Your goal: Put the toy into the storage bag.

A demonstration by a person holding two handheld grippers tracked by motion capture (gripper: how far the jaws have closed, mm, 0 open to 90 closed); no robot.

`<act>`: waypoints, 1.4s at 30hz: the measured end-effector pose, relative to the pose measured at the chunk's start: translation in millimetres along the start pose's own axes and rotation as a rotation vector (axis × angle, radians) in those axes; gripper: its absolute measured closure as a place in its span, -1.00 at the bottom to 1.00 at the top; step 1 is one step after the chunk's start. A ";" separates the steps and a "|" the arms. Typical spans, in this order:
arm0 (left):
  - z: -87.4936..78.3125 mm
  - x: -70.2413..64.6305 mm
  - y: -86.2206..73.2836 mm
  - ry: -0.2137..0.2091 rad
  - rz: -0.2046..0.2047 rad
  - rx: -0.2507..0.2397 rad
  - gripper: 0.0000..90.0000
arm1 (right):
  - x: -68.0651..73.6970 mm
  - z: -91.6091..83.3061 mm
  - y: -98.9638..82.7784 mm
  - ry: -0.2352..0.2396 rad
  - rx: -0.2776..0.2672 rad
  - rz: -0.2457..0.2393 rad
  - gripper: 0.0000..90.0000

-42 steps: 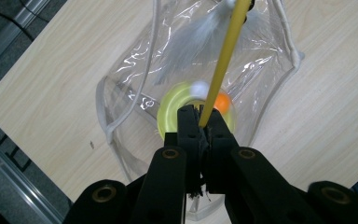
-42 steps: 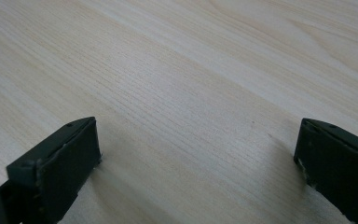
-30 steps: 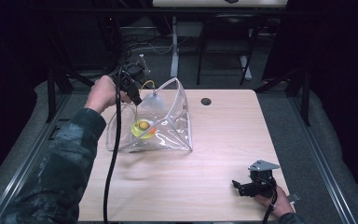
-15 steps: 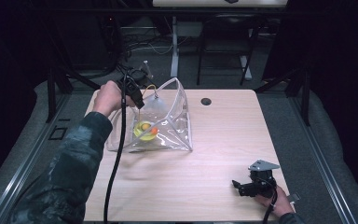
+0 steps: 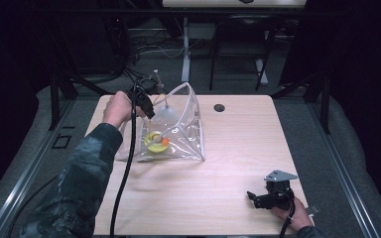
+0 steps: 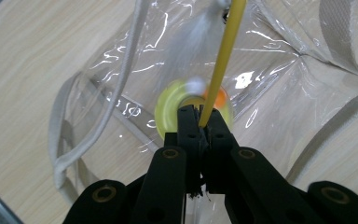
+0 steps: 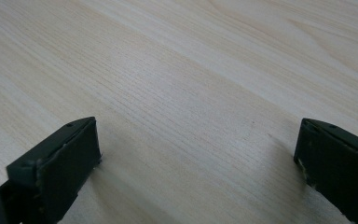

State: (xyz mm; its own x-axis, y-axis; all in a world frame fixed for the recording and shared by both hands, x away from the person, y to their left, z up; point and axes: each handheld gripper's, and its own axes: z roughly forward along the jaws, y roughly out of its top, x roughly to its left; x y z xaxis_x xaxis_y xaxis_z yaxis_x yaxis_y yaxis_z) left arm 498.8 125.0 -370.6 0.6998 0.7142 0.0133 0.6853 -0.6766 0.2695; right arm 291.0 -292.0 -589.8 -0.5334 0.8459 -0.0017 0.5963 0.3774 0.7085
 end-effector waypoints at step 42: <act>-33.3 7.1 -38.1 -0.010 -0.069 -0.074 -0.79 | 0.2 -0.2 0.0 -0.001 0.001 0.001 -1.00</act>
State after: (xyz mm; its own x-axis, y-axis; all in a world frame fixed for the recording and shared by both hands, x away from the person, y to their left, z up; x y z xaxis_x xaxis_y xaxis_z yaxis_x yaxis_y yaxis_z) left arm 470.9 161.9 -348.7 0.6537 0.7566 -0.0177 0.7157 -0.6104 0.3395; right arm 290.8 -292.0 -589.7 -0.5323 0.8465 -0.0014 0.5978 0.3771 0.7074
